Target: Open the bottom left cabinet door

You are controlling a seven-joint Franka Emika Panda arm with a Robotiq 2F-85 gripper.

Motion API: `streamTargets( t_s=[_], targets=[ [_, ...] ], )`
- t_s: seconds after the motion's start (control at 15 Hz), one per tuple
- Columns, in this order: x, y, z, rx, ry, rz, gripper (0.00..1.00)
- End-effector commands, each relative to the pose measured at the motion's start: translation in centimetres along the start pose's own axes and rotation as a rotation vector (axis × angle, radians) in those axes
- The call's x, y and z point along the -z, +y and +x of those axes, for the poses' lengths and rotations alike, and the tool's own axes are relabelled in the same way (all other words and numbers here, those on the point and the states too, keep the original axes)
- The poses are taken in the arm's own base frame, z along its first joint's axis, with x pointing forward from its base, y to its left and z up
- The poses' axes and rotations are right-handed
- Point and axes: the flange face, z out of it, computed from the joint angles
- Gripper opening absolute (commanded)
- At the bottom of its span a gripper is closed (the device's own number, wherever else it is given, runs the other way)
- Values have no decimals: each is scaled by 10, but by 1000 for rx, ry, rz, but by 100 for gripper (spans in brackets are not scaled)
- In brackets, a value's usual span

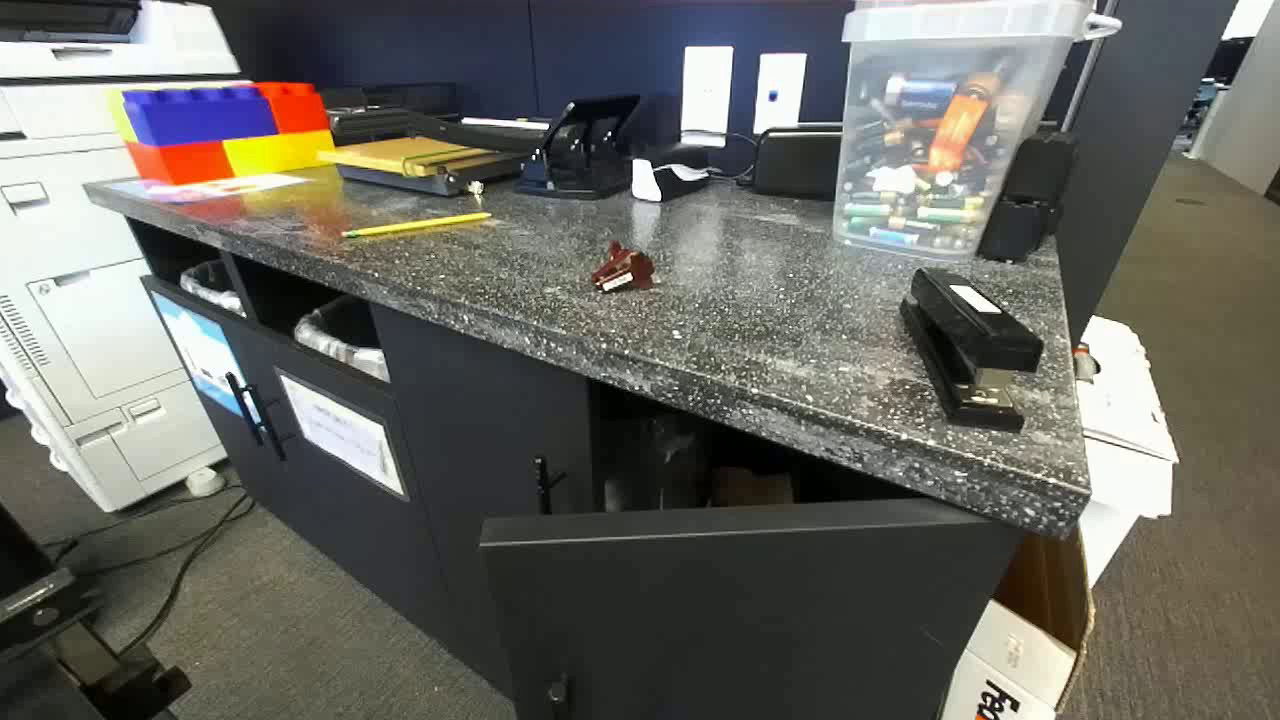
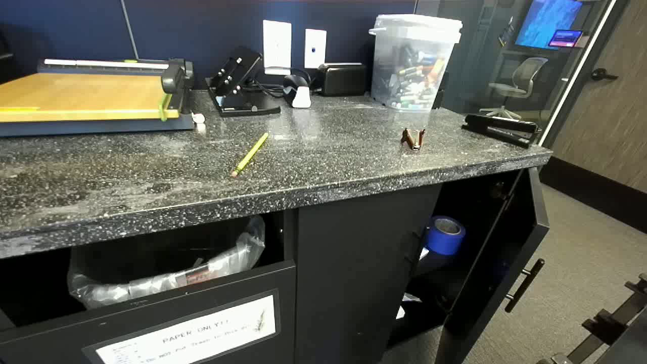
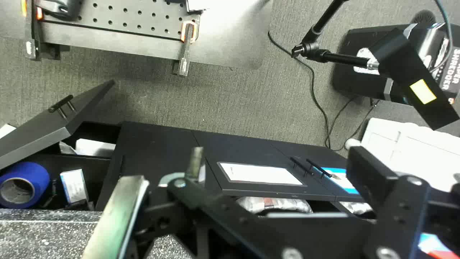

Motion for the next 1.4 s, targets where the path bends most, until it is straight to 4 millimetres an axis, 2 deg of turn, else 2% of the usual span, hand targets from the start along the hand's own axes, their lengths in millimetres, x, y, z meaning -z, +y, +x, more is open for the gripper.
streamTargets(
  t_s=[0.0, 1.07, 1.13, 1.33],
  targets=[
    [1, 0, 0, 0, 0, 0, 100],
    [1, 0, 0, 0, 1, 0, 100],
    [-5, 7, 12, -15, -8, -7, 100],
    [-26, 31, 29, -55, -12, -32, 100]
  ],
)
